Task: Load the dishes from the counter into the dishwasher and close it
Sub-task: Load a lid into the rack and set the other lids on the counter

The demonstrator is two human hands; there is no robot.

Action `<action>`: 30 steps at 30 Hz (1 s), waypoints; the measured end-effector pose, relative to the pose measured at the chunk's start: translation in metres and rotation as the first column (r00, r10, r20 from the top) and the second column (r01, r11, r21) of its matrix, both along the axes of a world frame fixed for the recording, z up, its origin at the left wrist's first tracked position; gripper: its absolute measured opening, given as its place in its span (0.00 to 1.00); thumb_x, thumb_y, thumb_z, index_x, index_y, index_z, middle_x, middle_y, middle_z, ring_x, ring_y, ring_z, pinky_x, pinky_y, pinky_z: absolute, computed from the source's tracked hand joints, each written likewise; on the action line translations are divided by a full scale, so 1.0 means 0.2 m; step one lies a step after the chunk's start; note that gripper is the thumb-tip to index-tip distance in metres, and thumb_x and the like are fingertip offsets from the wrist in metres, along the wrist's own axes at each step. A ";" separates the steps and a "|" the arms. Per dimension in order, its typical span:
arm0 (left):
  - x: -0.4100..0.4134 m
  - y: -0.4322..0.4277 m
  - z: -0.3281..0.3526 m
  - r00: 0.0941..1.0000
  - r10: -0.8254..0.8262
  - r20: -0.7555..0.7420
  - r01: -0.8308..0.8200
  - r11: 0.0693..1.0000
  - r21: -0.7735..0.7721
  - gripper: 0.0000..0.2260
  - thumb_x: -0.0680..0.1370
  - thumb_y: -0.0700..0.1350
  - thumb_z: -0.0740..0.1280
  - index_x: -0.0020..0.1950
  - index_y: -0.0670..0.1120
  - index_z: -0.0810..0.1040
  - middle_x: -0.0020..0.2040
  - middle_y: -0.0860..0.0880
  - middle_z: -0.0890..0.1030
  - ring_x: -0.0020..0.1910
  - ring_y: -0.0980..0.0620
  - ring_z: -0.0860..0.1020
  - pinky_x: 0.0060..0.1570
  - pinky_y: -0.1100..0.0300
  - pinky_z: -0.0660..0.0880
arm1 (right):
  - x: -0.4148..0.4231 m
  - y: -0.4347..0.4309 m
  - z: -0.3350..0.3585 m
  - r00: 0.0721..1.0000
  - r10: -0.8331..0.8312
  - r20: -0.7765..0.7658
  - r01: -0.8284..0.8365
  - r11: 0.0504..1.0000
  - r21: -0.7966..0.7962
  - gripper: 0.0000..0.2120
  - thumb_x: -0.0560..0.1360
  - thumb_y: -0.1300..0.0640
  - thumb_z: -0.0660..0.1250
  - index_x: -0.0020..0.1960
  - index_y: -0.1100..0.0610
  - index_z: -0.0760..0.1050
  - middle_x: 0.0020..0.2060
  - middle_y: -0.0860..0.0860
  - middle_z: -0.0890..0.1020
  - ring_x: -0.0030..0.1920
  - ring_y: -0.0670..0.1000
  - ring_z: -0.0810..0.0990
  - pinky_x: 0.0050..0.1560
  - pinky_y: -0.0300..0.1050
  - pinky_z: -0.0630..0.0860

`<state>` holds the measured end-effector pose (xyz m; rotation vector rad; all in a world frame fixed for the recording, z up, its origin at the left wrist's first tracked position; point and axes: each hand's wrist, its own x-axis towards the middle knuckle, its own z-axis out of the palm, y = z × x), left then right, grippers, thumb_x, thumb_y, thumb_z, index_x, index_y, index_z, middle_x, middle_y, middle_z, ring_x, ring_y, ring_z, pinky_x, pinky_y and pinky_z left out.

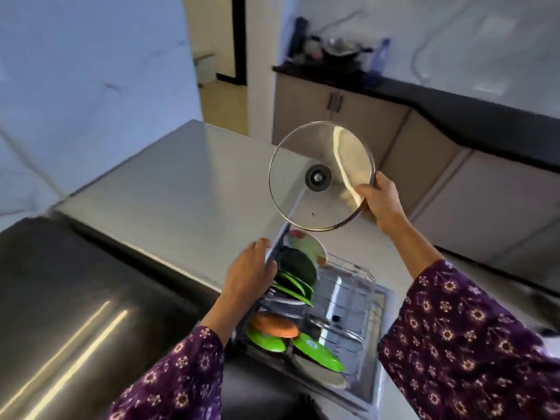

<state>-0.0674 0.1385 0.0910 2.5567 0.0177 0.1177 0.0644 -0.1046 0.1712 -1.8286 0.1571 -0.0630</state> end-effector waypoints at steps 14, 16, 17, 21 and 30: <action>0.58 -0.83 -0.41 0.970 -0.177 -0.167 0.172 0.984 -0.047 0.15 0.77 0.46 0.66 0.62 0.46 0.70 0.56 0.48 0.77 0.51 0.51 0.78 0.42 0.58 0.74 | 0.22 -0.83 -0.76 0.963 0.161 -0.216 -0.269 0.577 -0.771 0.09 0.76 0.60 0.61 0.54 0.53 0.76 0.30 0.46 0.75 0.26 0.45 0.72 0.25 0.32 0.64; 0.64 -0.88 -0.52 0.972 -0.167 -0.163 0.159 0.985 -0.060 0.15 0.77 0.46 0.66 0.62 0.46 0.71 0.55 0.48 0.78 0.50 0.52 0.78 0.41 0.59 0.74 | 0.27 -0.83 -0.97 0.934 0.201 -0.297 -0.358 0.500 -0.788 0.10 0.79 0.59 0.57 0.57 0.56 0.74 0.28 0.45 0.71 0.24 0.45 0.70 0.23 0.33 0.64; 0.66 -0.89 -0.57 0.974 -0.159 -0.164 0.150 0.986 -0.067 0.15 0.77 0.46 0.66 0.62 0.45 0.71 0.55 0.48 0.78 0.50 0.52 0.78 0.41 0.60 0.75 | 0.28 -0.83 -1.07 0.920 0.206 -0.333 -0.391 0.470 -0.791 0.11 0.80 0.58 0.55 0.58 0.56 0.74 0.28 0.45 0.71 0.24 0.46 0.71 0.23 0.34 0.65; 0.73 -0.91 -0.78 0.975 -0.126 -0.182 0.113 0.990 -0.078 0.14 0.76 0.45 0.66 0.61 0.45 0.72 0.56 0.49 0.78 0.50 0.52 0.78 0.41 0.58 0.77 | 0.32 -0.81 -1.47 0.869 0.196 -0.454 -0.494 0.290 -0.820 0.18 0.80 0.61 0.53 0.68 0.52 0.65 0.37 0.52 0.80 0.33 0.51 0.79 0.26 0.39 0.68; 0.64 -0.90 -1.34 0.942 -0.099 -0.319 0.060 0.990 -0.128 0.14 0.74 0.43 0.67 0.60 0.45 0.73 0.55 0.47 0.79 0.55 0.46 0.78 0.50 0.51 0.76 | 0.31 -0.79 -2.10 0.779 0.245 -0.578 -0.619 0.145 -0.772 0.21 0.81 0.64 0.51 0.72 0.52 0.58 0.26 0.45 0.62 0.29 0.47 0.69 0.28 0.39 0.67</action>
